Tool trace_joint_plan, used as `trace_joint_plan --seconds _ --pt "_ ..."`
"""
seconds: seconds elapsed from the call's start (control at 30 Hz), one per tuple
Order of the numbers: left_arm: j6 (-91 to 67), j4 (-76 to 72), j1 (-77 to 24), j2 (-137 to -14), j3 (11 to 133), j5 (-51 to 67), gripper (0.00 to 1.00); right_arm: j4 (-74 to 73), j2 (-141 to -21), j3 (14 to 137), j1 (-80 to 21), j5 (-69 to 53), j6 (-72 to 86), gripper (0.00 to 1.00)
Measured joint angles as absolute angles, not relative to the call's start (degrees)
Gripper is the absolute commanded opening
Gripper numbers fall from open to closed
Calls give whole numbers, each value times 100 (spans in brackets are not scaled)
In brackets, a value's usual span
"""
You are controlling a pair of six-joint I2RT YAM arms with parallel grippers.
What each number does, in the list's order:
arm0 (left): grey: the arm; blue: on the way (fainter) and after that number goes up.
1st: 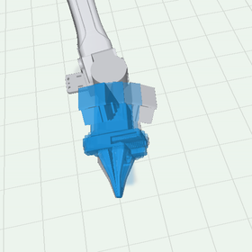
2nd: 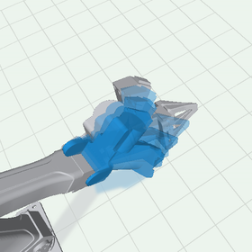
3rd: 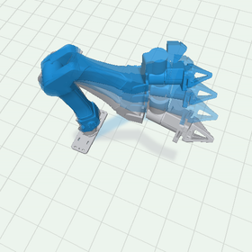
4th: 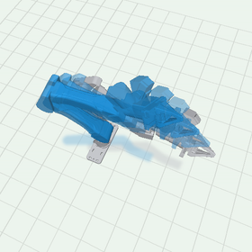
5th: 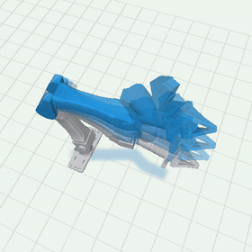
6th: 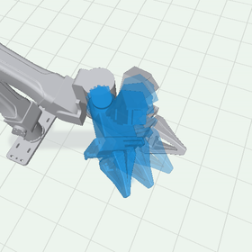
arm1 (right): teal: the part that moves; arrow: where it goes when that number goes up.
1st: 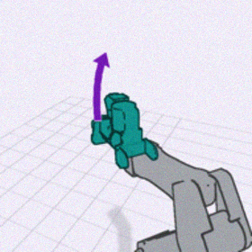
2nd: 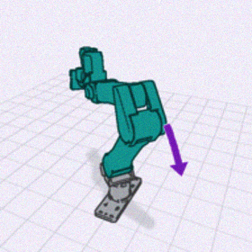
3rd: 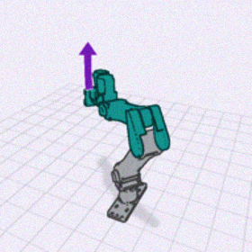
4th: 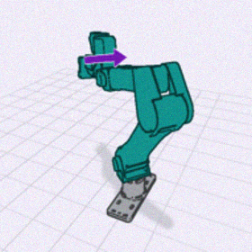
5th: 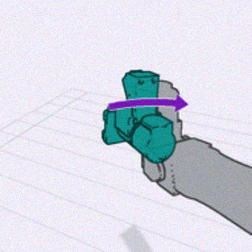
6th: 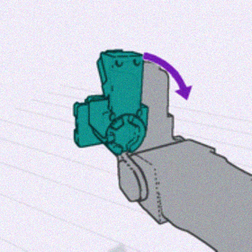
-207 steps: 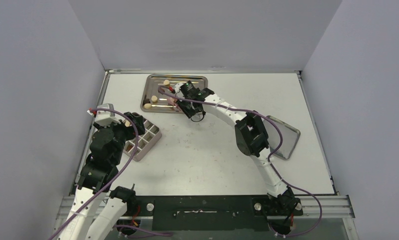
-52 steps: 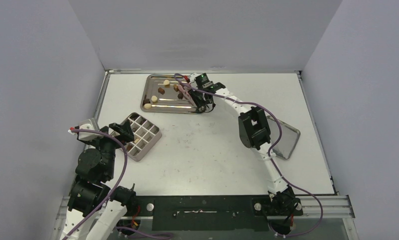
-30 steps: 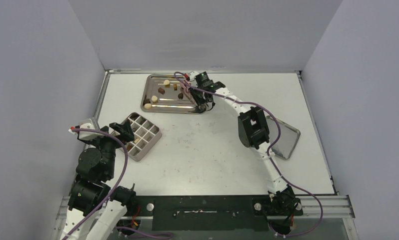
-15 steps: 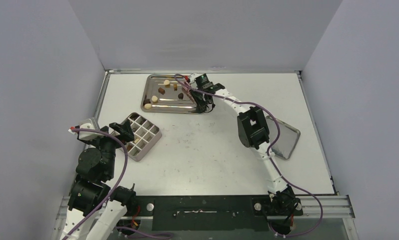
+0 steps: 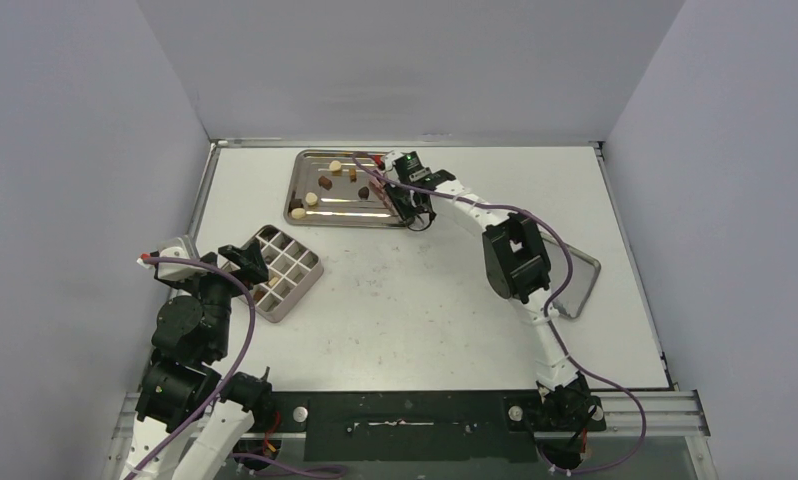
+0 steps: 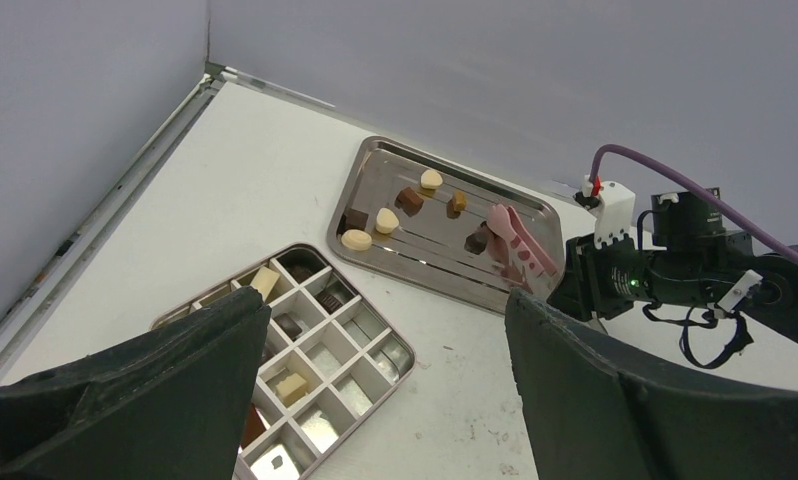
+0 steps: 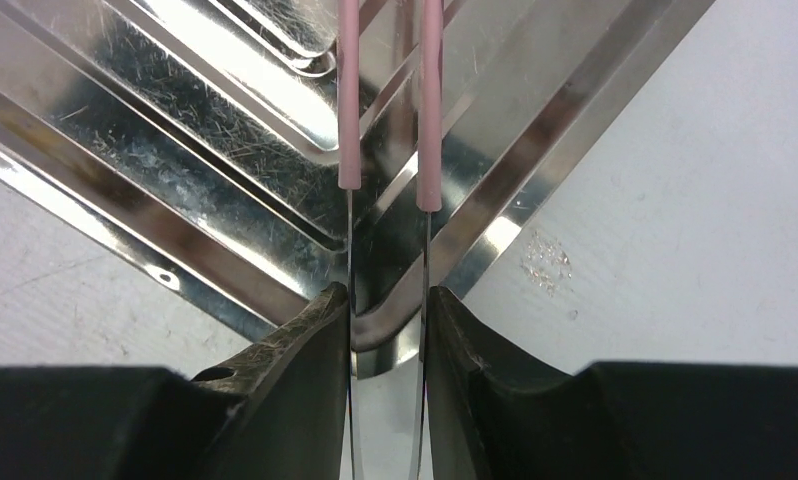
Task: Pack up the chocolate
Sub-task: Pick up the fake chocolate from the plate, then place the fake chocolate in the packing box.
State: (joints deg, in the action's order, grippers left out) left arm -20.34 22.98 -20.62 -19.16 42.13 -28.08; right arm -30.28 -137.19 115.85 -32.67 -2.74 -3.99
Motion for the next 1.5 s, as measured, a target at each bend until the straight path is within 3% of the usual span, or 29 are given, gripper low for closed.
trace_joint_plan --seconds 0.83,1.2,1.5 --pt "-2029 2298 -2053 -1905 4213 -2838 86 -2958 -12372 10558 -3400 -349 -143 11" --pt "-2008 2298 -2051 -1796 4213 -3017 86 -2536 -11295 9723 -4180 -591 252 11" --pt "-2008 2300 -2051 -1730 4213 -3124 86 -2154 -11172 9389 -5168 -784 650 12"
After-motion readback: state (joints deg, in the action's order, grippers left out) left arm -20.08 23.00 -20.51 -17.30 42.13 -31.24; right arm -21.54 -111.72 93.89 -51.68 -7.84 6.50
